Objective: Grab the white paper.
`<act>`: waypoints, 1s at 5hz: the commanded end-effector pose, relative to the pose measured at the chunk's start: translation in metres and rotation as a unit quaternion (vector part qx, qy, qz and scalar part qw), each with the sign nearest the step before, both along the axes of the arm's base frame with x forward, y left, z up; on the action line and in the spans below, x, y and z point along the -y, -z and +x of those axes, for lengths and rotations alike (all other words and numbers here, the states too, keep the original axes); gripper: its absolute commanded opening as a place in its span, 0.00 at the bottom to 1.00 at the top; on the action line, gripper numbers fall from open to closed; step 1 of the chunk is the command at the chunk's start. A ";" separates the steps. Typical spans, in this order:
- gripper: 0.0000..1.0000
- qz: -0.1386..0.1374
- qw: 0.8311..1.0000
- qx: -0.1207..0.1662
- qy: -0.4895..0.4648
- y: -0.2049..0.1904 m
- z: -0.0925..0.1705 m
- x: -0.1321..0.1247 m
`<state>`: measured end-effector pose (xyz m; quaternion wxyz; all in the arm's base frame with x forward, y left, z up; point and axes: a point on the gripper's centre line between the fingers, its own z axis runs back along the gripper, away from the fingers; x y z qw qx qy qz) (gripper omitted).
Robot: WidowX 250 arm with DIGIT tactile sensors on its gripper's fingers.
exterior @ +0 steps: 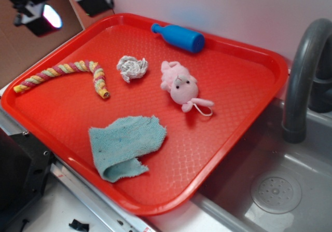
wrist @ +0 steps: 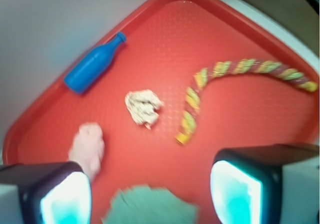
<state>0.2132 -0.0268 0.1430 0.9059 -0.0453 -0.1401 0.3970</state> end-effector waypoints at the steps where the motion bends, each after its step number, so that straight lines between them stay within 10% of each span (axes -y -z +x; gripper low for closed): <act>1: 1.00 -0.030 0.999 0.007 -0.024 0.052 0.044 -0.018; 4: 1.00 -0.043 0.997 -0.064 0.002 0.121 0.054 -0.019; 5: 0.00 -0.039 0.997 -0.069 0.004 0.124 0.052 -0.018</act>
